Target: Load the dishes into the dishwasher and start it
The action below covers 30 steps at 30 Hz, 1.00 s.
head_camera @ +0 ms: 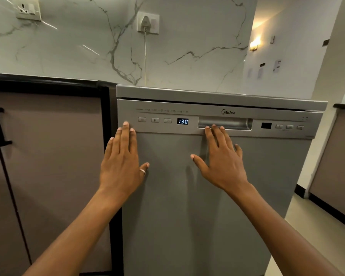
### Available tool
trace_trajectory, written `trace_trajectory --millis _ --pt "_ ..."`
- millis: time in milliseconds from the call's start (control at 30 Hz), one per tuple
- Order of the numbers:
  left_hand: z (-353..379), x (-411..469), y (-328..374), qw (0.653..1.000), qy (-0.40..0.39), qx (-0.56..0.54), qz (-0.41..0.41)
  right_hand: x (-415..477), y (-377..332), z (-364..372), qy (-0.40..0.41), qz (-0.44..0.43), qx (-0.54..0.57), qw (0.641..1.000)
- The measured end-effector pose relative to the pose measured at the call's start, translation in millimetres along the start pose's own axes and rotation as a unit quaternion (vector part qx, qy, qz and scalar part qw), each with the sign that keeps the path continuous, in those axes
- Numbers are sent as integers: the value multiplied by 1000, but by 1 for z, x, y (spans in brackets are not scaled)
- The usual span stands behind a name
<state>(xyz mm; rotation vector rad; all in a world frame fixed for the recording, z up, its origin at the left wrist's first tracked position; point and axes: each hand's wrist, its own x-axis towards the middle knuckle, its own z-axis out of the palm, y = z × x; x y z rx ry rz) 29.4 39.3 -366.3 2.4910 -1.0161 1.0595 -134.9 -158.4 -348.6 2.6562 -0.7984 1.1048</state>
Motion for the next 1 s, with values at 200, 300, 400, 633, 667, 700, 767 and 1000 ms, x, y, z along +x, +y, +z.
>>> trace_trajectory --millis 200,300,400,633,667,700,767,1000 --pt "1 1 1 1000 -7 12 6 0 -8 11 20 31 -1 999" --pt "-2 2 0 1000 -20 15 2 3 -10 12 13 41 -7 999" --pt "-13 4 2 999 -48 6 -2 3 -12 5 -8 48 10 999" --pt "-61 20 -7 985 -172 -17 13 15 -15 -38 -123 61 26 990" --pt "-70 23 -10 980 -197 -21 17 17 -15 -45 -150 62 29 986" --pt "-79 26 -12 976 -216 -26 22 20 -15 -52 -179 63 30 981" --pt "-104 39 -14 963 -264 -32 31 35 -17 -72 -253 69 31 965" --pt "-200 70 -8 933 -353 -54 42 61 -31 -160 -372 84 41 924"
